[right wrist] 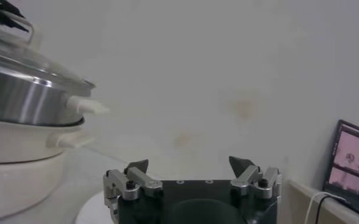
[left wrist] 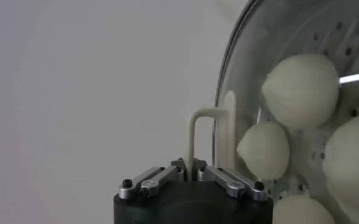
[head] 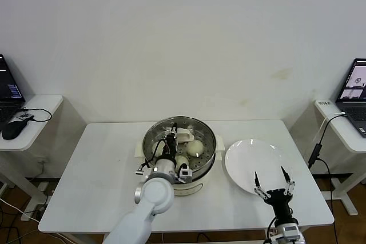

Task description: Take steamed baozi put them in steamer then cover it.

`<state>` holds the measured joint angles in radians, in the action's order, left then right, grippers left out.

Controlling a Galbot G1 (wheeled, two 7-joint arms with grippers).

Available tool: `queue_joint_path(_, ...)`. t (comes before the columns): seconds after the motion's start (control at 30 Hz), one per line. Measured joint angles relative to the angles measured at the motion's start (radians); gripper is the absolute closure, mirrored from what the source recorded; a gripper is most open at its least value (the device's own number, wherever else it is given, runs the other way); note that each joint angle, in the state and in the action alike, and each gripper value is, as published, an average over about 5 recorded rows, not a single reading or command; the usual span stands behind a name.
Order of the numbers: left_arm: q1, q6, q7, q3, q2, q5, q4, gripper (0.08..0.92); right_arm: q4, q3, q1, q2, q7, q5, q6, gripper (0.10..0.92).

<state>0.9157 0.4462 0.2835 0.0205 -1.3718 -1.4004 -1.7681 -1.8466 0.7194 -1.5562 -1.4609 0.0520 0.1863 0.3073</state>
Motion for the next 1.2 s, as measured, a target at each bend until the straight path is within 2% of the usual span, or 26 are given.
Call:
queue_joint_path(0.1,0.002,-0.006,-0.001,-0.004,-0.006,-0.002,0.0,0.837,0.0,-0.002,0.0,0.0,0.001,0.0,0.0,0.203)
queue_joint_path(0.17,0.006,-0.01,-0.002,-0.007,-0.008,-0.003,-0.004,0.801,0.001,-0.004,0.0,0.0,0.001,0.0,0.0,0.203)
queue_joint_path(0.53,0.064,-0.03,-0.02,-0.025,0.028,0.032,-0.093,0.481,0.003,-0.013,-0.003,0.0,0.002,0.001,-0.003,0.203)
queue_joint_path(0.87,0.227,-0.078,-0.085,-0.082,0.105,0.149,-0.292,0.21,0.001,-0.021,-0.01,0.001,0.007,-0.002,-0.005,0.203)
queue_joint_path(1.0,0.343,-0.139,-0.168,-0.165,0.143,0.298,-0.369,0.18,0.002,-0.028,-0.015,0.005,0.013,-0.017,0.002,0.203)
queue_joint_path(1.2,0.522,-0.314,-0.311,-0.363,0.165,0.664,-0.4,0.177,-0.004,-0.049,-0.026,0.017,0.025,-0.06,0.013,0.202)
